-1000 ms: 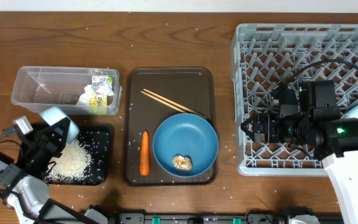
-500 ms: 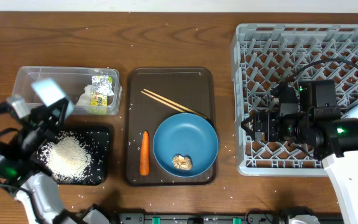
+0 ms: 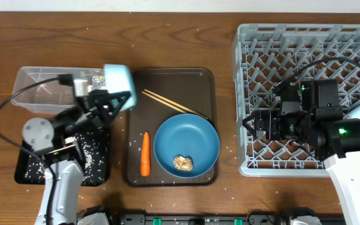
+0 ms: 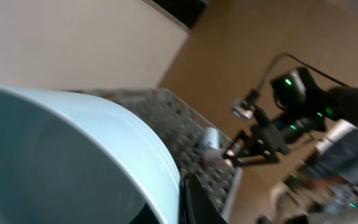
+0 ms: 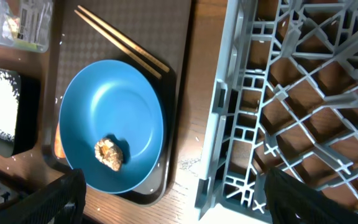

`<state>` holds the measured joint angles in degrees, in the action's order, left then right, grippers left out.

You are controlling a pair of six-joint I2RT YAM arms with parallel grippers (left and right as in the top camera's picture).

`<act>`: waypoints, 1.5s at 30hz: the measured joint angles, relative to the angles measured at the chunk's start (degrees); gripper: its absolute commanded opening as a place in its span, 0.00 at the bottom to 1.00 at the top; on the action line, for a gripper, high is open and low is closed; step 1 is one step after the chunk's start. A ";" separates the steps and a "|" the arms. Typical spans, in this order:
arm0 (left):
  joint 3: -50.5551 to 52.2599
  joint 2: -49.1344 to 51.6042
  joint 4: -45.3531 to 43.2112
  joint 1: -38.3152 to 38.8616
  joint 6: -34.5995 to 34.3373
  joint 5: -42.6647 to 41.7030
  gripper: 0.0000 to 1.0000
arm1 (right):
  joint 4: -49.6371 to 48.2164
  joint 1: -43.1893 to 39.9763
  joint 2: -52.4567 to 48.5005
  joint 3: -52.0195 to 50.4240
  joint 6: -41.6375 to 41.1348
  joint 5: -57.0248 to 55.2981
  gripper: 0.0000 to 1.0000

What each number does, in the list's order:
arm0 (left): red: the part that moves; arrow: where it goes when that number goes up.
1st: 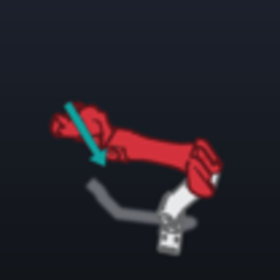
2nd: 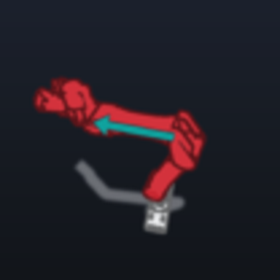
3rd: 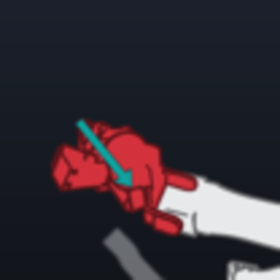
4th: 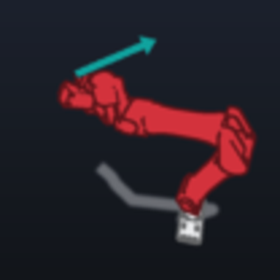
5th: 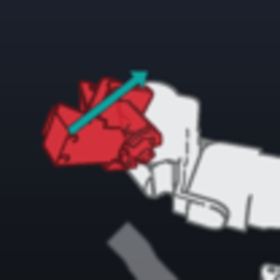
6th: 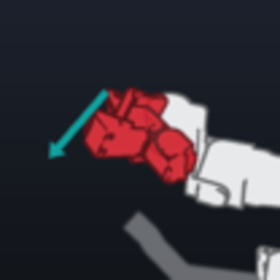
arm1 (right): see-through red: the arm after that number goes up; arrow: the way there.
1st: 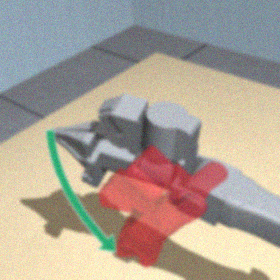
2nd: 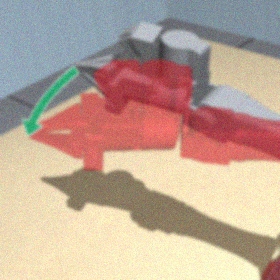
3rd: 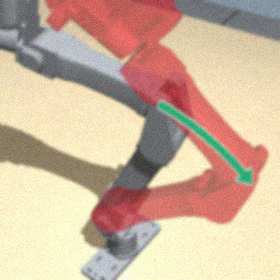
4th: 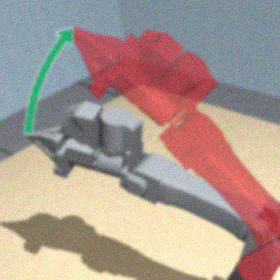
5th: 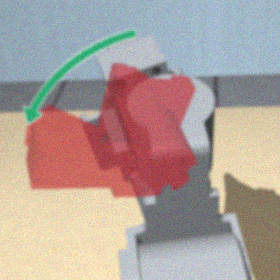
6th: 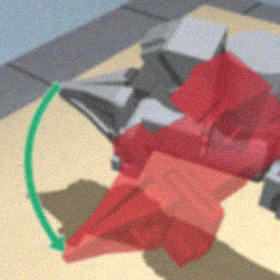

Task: Sort waste into correct bins and load items into the dishwasher rack
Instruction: 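Lift the emptied bowl with the left gripper toward the blue plate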

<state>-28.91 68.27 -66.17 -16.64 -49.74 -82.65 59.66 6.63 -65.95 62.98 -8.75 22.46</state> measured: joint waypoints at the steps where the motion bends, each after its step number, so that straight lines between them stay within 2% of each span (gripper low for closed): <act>1: 0.00 0.11 0.04 1.29 -0.04 -0.07 0.06 | -0.15 0.00 0.00 0.00 0.00 0.00 0.85; 5: 0.00 0.15 0.07 4.55 0.00 -0.57 0.06 | -0.24 0.00 0.00 0.00 0.00 -0.02 0.85; 9: 0.00 0.15 0.46 4.63 0.02 -0.04 0.06 | -0.15 0.02 0.00 0.00 0.00 0.00 0.85; 16: 0.00 0.20 3.56 4.35 -3.06 10.14 0.06 | -0.20 0.00 0.00 0.00 -0.87 0.02 0.86; 18: -0.07 0.20 7.10 4.37 -2.56 12.83 0.06 | -0.22 0.02 0.00 0.00 -1.11 0.02 0.86; 20: -0.28 0.22 14.71 4.35 -0.79 16.04 0.06 | -0.26 0.00 0.00 0.00 -1.40 0.02 0.86; 24: -0.61 0.20 30.23 4.42 4.39 24.81 0.06 | -0.70 0.00 0.00 0.00 -3.04 0.02 0.86; 26: -0.59 0.42 35.06 4.61 7.13 29.22 0.06 | -0.81 0.02 0.00 0.00 -3.78 0.02 0.86; 31: -1.11 0.48 37.44 8.39 12.87 34.86 0.06 | -0.87 0.00 0.00 0.00 -4.68 0.02 0.86; 39: -8.83 0.48 56.78 25.57 25.38 42.25 0.06 | -0.94 0.02 0.00 0.00 -4.94 0.04 0.86; 42: -11.82 0.48 63.28 32.00 32.28 44.59 0.05 | -1.01 0.02 0.00 0.00 -4.96 0.02 0.86; 45: -16.31 0.48 73.55 36.85 41.64 46.23 0.06 | -2.10 0.02 0.00 0.00 -4.66 0.04 0.85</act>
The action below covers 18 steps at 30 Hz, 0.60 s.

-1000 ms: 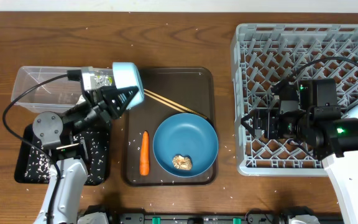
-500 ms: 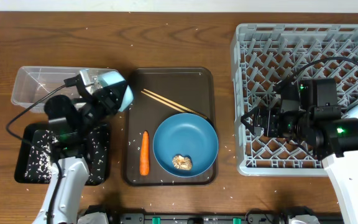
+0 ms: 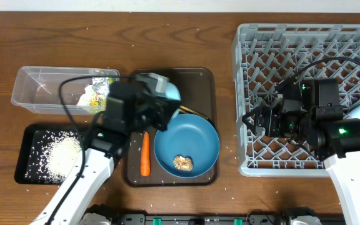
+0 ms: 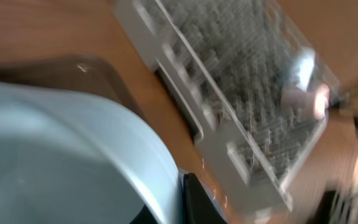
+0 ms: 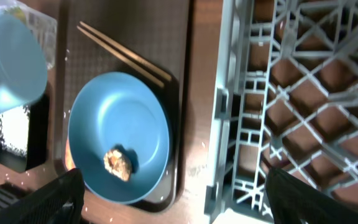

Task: Sort waste into correct bins and load items into the dishwasher rack
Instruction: 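Lift the emptied bowl with the left gripper toward the blue plate, then hand the light-blue bowl from the left gripper to the right gripper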

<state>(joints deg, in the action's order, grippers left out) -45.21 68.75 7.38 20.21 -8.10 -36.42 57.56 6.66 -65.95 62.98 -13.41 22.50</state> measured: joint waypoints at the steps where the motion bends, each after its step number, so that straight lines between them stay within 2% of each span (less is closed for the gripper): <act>1: -1.66 0.00 4.22 1.64 3.85 0.90 0.06 | -0.90 0.00 0.00 0.00 0.39 0.02 0.85; 5: -6.47 -0.02 19.56 8.35 19.89 6.78 0.06 | -4.24 0.00 0.00 0.00 1.49 0.02 0.84; 7: -7.50 -0.02 23.85 12.09 26.56 10.97 0.06 | -6.32 -0.02 0.00 0.00 1.57 0.26 0.83; 13: -7.87 -1.51 24.65 22.10 38.75 19.30 0.06 | -12.66 -0.02 0.00 0.00 1.20 3.37 0.83; 18: -7.93 -6.19 24.57 26.88 44.19 21.44 0.06 | -14.32 -0.02 0.00 0.00 -0.70 6.71 0.83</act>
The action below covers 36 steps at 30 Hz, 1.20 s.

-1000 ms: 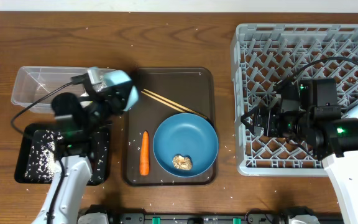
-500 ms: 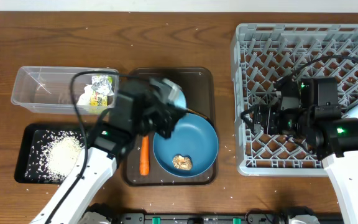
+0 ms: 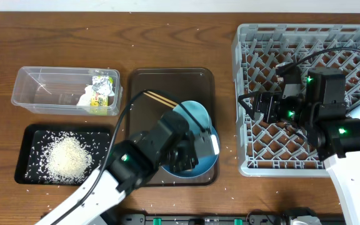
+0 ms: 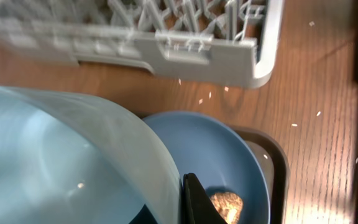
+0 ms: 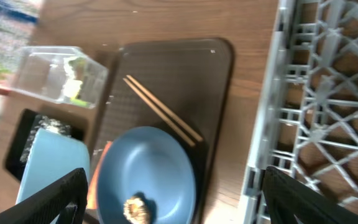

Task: Sort waste into correct bins and load items into the dishwasher rack
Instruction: 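Hand the light-blue bowl from the left gripper to the right gripper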

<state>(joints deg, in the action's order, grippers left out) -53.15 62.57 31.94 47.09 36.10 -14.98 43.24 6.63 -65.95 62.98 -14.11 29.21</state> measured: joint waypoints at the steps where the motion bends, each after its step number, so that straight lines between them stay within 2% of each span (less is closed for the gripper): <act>1: -0.02 -1.20 -0.04 0.72 0.81 0.20 0.06 | -0.44 0.00 0.00 0.00 -0.28 1.42 0.82; 8: -0.22 -7.28 -0.37 4.42 3.82 0.35 0.06 | -0.94 0.02 -0.04 0.00 -0.13 15.74 0.83; 12: -0.26 -7.08 0.31 5.16 4.46 0.37 0.06 | -0.66 0.02 -0.04 0.00 0.28 22.53 0.87; 20: -0.26 -3.28 0.13 5.49 5.31 0.37 0.06 | -0.44 5.68 -0.22 0.00 0.57 26.95 0.88; 26: -0.26 -2.99 -1.55 5.53 5.97 0.31 0.06 | -0.37 8.98 -2.03 0.00 0.76 26.08 0.82; 29: -0.26 -2.99 -2.32 5.53 5.99 -0.13 0.06 | -0.37 9.53 -3.52 0.00 1.01 25.64 0.73; 32: -0.26 -2.99 -2.60 5.53 5.99 -0.33 0.06 | -0.37 10.84 -4.98 0.00 1.29 25.20 0.59; 36: -0.26 -3.02 -2.40 5.53 5.97 -0.28 0.06 | -0.39 11.02 -5.51 0.00 0.98 24.72 0.52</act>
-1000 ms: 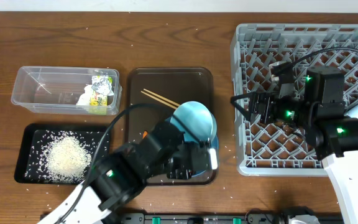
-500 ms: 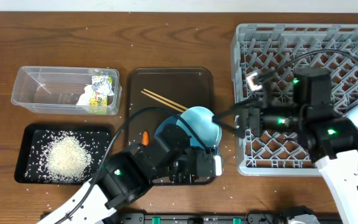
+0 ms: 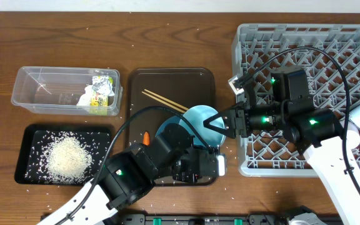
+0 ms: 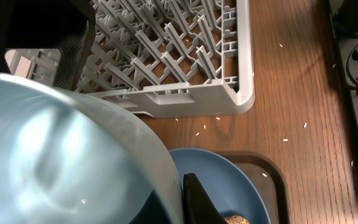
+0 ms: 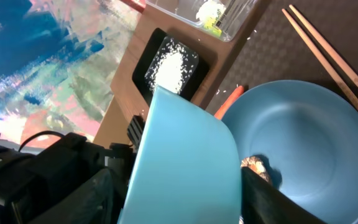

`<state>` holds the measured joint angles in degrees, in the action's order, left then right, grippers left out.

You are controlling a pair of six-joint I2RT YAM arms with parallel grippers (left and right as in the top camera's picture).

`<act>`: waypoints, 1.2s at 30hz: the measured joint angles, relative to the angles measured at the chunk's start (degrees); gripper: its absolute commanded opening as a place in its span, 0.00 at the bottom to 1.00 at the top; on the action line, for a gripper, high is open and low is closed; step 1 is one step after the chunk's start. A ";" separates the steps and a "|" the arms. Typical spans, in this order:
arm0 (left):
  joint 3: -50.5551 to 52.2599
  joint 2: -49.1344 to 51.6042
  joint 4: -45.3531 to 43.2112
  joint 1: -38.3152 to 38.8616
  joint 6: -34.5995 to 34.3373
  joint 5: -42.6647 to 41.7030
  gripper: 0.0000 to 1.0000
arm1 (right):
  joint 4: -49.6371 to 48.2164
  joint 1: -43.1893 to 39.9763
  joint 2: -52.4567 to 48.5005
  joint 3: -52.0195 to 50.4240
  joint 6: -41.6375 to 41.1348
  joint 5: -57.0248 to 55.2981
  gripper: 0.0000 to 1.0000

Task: Sort waste into correct bins and load items into the dishwasher rack
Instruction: 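Hand the light-blue bowl from the left gripper to the right gripper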

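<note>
A light blue cup (image 3: pixel 200 119) hangs over the blue plate (image 3: pixel 167 134) on the brown tray (image 3: pixel 167 78). My left gripper (image 4: pixel 179 199) is shut on its rim; one black finger (image 4: pixel 194 199) shows beside the cup wall (image 4: pixel 73 149). My right gripper (image 3: pixel 216 123) has reached left from the grey dishwasher rack (image 3: pixel 342 56). Its two fingers press both sides of the cup (image 5: pixel 188 168). A brown food scrap (image 5: pixel 257 167) lies on the plate (image 5: pixel 297 137). A carrot (image 3: pixel 146 136) and chopsticks (image 3: pixel 164 100) lie on the tray.
A clear bin (image 3: pixel 49 87) holding a crumpled wrapper (image 3: pixel 99 90) stands at the left. Below it a black tray (image 3: pixel 30 134) holds a heap of rice (image 3: pixel 64 156). The rack's front corner (image 4: pixel 241 99) is just right of the cup. Rice grains dot the wooden table.
My right gripper was open over the rack's left edge. It is now out over the plate, narrowed onto the cup. The left gripper holds the cup slightly further right.
My left gripper held the cup by the clear bin, with rice lying in the black tray afterwards. Then the cup was over the tray's upper part, then over the plate. The right arm stayed at the rack until now, when it grips the cup too.
</note>
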<state>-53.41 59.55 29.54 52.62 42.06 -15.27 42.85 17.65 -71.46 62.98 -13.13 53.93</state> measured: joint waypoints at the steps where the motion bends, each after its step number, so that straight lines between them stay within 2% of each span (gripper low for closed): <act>1: 0.00 0.00 0.04 0.00 0.00 0.02 0.06 | -0.04 0.00 0.00 0.00 -0.07 0.00 0.52; 5: 0.00 -0.02 0.02 0.00 0.07 0.39 0.06 | -0.02 0.00 0.00 0.00 -0.22 -0.37 0.43; 6: 0.00 -0.02 0.04 0.00 0.20 0.50 0.12 | 0.00 0.00 0.00 0.00 -0.44 -0.57 0.42; 7: 0.00 -0.02 0.04 0.00 0.48 0.68 0.22 | 0.02 0.00 0.00 0.00 -0.55 -0.81 0.40; 8: 0.00 -0.02 -0.17 0.00 0.55 0.48 0.24 | -0.07 0.00 0.00 0.00 -0.46 -1.09 0.36; 13: -0.15 -0.17 -1.51 0.11 0.39 0.15 0.25 | 0.00 0.00 -0.04 0.00 0.52 -3.04 0.22; 20: -1.11 -0.63 -2.27 0.37 0.39 -0.28 0.27 | 0.15 0.00 -0.26 -0.04 0.70 -5.62 0.13; 22: -1.09 -0.57 -1.70 0.35 0.63 -0.24 0.37 | 0.07 0.00 -0.15 -0.02 0.55 -4.96 0.13; 29: -1.09 -0.57 -1.49 0.35 0.22 -0.24 0.38 | 0.07 0.00 -0.15 -0.04 0.46 -5.40 0.10; 34: -1.09 -0.57 -1.46 0.35 0.22 -0.24 0.38 | 0.74 0.00 -0.15 -0.02 -0.09 -6.91 0.22; 36: -1.09 -0.57 -1.40 0.35 0.20 -0.20 0.38 | 1.77 0.00 -0.15 -0.02 -0.15 -7.98 0.24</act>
<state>-54.50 58.98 28.14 52.97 42.26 -15.46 44.62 17.65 -71.61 62.96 -13.28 45.95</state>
